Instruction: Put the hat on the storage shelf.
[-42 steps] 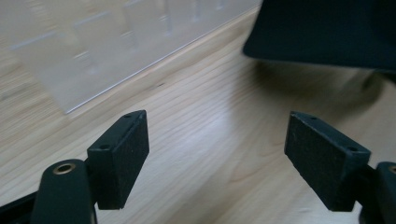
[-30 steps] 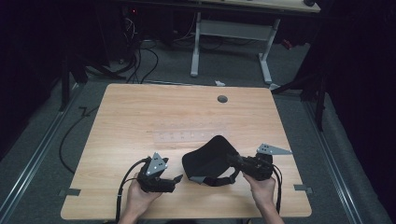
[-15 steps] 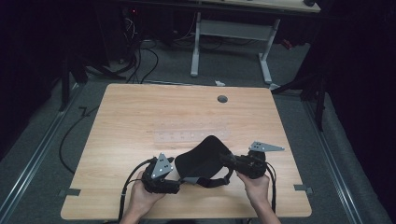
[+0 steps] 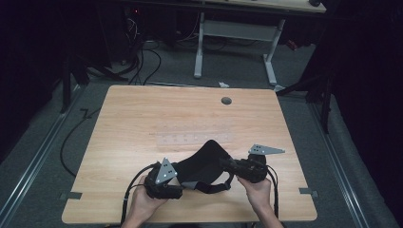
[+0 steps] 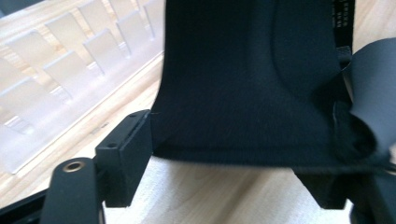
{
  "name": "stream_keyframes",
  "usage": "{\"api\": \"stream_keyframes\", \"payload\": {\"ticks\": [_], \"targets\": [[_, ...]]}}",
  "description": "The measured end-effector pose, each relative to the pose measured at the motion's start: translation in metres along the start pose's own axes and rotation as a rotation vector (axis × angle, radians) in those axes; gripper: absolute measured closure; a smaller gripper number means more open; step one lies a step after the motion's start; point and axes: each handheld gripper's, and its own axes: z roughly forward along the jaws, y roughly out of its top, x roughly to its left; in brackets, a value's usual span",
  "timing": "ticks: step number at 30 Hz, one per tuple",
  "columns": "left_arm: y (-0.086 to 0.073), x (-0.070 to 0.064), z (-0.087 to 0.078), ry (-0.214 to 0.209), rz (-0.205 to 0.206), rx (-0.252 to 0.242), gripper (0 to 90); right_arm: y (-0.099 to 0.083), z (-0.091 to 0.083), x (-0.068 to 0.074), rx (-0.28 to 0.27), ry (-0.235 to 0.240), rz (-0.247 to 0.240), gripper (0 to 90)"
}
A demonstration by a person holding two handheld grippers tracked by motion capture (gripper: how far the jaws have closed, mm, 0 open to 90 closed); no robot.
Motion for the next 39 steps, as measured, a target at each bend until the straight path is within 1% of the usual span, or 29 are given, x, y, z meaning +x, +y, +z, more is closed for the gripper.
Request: {"api": "stream_keyframes", "payload": {"ticks": [1, 2, 3, 4, 5, 6, 8, 9, 10, 13, 15, 16, 19, 22, 25, 30, 33, 34, 36, 39], "targets": [[-0.001, -0.001, 0.001, 0.001, 0.005, 0.006, 27.8, 0.000, 0.001, 0.001, 0.003, 0.009, 0.006, 85.2], [-0.001, -0.002, 0.002, -0.001, 0.009, 0.009, 28.5, 0.000, 0.003, 0.003, 0.004, 0.019, 0.001, 85.2], [-0.001, -0.004, 0.003, 0.000, 0.027, 0.014, 29.2, 0.000, 0.004, 0.004, 0.007, 0.024, -0.002, 85.2], [-0.002, -0.005, 0.003, -0.001, 0.036, 0.009, 31.3, 0.000, 0.006, 0.006, 0.009, 0.034, -0.003, 85.2], [-0.002, -0.008, 0.004, 0.000, 0.056, -0.004, 33.1, 0.001, 0.008, 0.007, 0.008, 0.041, -0.005, 85.3], [-0.003, -0.009, 0.004, -0.001, 0.067, -0.011, 35.6, 0.002, 0.010, 0.010, 0.009, 0.049, -0.007, 85.2], [-0.003, -0.011, 0.004, 0.001, 0.073, -0.020, 39.1, 0.003, 0.012, 0.012, 0.008, 0.056, -0.018, 85.2], [-0.004, -0.010, 0.004, 0.003, 0.075, -0.020, 40.1, 0.004, 0.013, 0.013, 0.007, 0.051, -0.022, 85.1], [-0.003, -0.009, 0.004, 0.001, 0.069, -0.018, 42.0, 0.004, 0.013, 0.014, 0.006, 0.053, -0.020, 85.1], [-0.004, -0.007, 0.003, 0.000, 0.071, -0.011, 48.6, 0.004, 0.014, 0.014, 0.006, 0.056, -0.016, 84.9], [-0.005, -0.007, 0.002, -0.003, 0.064, -0.013, 51.3, 0.002, 0.014, 0.014, 0.006, 0.053, -0.019, 84.8], [-0.005, -0.007, 0.002, -0.009, 0.063, -0.015, 55.9, 0.002, 0.014, 0.014, 0.006, 0.053, -0.018, 84.5], [-0.004, -0.009, 0.001, -0.023, 0.053, -0.019, 60.9, 0.002, 0.012, 0.013, 0.004, 0.053, -0.015, 84.1], [0.000, -0.010, 0.000, -0.044, 0.043, -0.004, 66.9, 0.003, 0.011, 0.012, -0.001, 0.050, -0.021, 82.7], [0.005, -0.011, -0.001, -0.065, 0.030, 0.005, 71.3, 0.004, 0.010, 0.011, -0.005, 0.047, -0.011, 81.5], [0.011, -0.014, -0.003, -0.095, 0.022, 0.028, 77.2, 0.007, 0.009, 0.008, -0.020, 0.043, -0.009, 78.7], [0.013, -0.018, -0.005, -0.126, 0.044, 0.051, 81.0, 0.009, 0.009, 0.007, -0.027, 0.036, -0.008, 76.1], [0.014, -0.019, -0.006, -0.138, 0.042, 0.056, 82.8, 0.011, 0.009, 0.006, -0.030, 0.037, -0.007, 74.7], [0.014, -0.021, -0.007, -0.159, 0.024, 0.060, 85.0, 0.013, 0.008, 0.006, -0.038, 0.036, -0.007, 71.7], [0.014, -0.021, -0.007, -0.161, 0.014, 0.066, 85.3, 0.014, 0.005, 0.007, -0.056, 0.032, -0.016, 66.8]]}}
